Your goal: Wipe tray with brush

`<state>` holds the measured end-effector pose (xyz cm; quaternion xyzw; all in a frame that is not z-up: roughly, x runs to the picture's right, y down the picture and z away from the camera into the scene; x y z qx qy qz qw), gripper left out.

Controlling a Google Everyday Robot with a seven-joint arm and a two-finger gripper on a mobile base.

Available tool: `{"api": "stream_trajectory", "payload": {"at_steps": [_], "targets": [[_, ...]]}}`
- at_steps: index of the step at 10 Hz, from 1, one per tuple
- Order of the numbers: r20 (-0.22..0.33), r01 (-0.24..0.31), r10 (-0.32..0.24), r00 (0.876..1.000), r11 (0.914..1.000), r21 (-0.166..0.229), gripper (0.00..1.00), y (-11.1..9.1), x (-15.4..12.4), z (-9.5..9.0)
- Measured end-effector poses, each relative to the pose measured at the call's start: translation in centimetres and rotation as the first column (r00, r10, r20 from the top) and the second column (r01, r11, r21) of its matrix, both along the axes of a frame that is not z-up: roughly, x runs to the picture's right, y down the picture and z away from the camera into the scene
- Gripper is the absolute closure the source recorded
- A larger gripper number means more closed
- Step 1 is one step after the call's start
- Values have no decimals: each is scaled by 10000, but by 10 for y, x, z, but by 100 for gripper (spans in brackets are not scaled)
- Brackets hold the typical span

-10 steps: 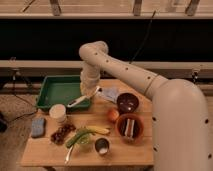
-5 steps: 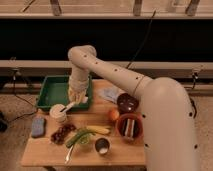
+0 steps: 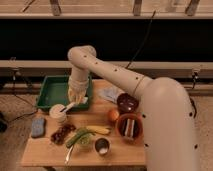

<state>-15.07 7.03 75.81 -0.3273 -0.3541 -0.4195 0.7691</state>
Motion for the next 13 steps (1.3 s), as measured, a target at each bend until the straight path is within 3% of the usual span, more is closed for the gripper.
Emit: {"api": "stream_trajectory", "payload": {"at_steps": [2,5,7,9,13], "targets": [[250,-439,432,9988,9986,291,100,-16,8,12],[693,-917,867,9938,9932,717,100,-58,8,39],[1156,-1041,941,9888,9911,835,100,-78,-7,55],[1554,-976,852,9842,9925,739,100,-85,-28,72],[1950,-811,720,9782,9959,392,100,-73,-59,113]]}}
